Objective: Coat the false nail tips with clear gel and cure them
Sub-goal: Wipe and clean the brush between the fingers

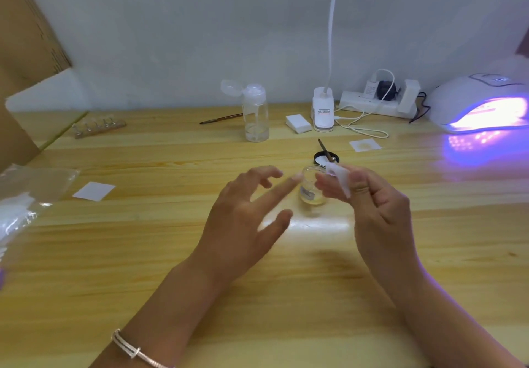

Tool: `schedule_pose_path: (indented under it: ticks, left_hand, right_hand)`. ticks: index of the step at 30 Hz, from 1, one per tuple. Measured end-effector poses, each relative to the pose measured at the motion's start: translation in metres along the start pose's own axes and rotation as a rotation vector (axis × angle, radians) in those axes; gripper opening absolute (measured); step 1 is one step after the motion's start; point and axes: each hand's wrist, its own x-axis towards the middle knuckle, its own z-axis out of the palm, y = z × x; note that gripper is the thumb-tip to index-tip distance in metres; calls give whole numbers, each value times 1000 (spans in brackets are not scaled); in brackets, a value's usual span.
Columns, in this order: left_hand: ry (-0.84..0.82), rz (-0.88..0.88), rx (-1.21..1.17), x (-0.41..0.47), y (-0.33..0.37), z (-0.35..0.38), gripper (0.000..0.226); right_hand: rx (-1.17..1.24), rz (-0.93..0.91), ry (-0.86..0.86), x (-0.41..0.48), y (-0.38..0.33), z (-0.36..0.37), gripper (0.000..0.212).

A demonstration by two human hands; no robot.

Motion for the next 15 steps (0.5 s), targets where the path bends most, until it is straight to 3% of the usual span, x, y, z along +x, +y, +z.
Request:
schedule_pose_path:
  ticks: [3, 6, 12, 15]
  left_hand:
    - [-10, -223, -249, 2, -1, 3, 60]
    - [-14, -269, -311, 3, 0, 8, 64]
    - [-8, -278, -280, 2, 0, 8, 60]
    - [8, -262, -197, 4, 4, 9, 48]
  right_hand:
    - [-81, -52, -204, -12, 3, 8, 31]
    - [-109, 6, -422, -17, 5, 16, 29]
    - [268, 202, -397, -8, 0, 22, 27]
    - [249, 208, -329, -9, -1, 27, 26]
